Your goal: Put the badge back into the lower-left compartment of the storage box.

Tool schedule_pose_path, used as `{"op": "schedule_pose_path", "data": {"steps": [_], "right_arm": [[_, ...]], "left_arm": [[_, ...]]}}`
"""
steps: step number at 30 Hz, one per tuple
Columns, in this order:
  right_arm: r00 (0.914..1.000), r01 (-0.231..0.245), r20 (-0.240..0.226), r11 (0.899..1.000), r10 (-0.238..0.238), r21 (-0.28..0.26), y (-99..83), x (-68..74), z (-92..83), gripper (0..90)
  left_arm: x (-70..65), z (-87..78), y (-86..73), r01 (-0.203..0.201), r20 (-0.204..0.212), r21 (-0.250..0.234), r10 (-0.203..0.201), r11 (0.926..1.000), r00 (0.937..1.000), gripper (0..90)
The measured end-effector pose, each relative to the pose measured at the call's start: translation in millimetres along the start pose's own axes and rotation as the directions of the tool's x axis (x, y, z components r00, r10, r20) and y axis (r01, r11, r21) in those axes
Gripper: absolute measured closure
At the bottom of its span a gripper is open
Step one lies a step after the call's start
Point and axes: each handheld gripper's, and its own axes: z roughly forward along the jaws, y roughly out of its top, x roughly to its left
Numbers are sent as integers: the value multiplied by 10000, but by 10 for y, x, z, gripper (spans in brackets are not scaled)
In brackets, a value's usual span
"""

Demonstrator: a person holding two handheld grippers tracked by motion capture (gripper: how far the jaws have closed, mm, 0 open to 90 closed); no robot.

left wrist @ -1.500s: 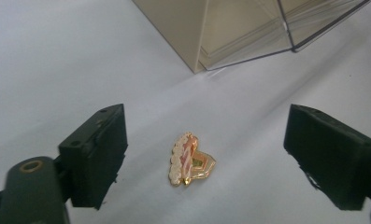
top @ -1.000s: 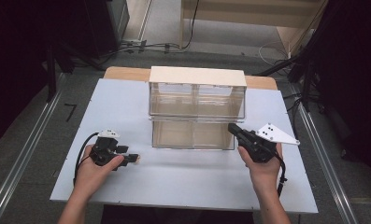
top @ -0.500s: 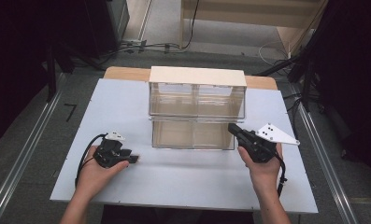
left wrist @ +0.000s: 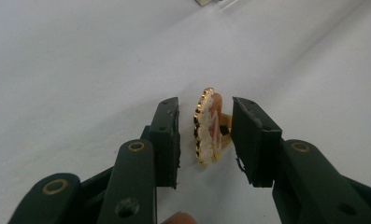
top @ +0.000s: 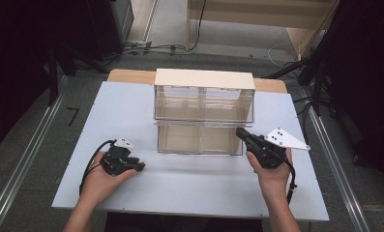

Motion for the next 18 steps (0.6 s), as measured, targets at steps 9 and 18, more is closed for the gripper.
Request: {"op": "schedule_pose_path", "data": {"steps": [9, 18], "right_arm": [[10000, -6, 23, 10000, 6, -2, -2, 3, 1, 872], [10000, -28, 46, 10000, 28, 20, -10, 5, 10, 872]], "left_arm": [[-22, -3, 8, -56, 299, 171, 51, 9998, 9995, 735], [-24, -29, 11, -221, 686, 179, 209, 9996, 9974, 831]]}}
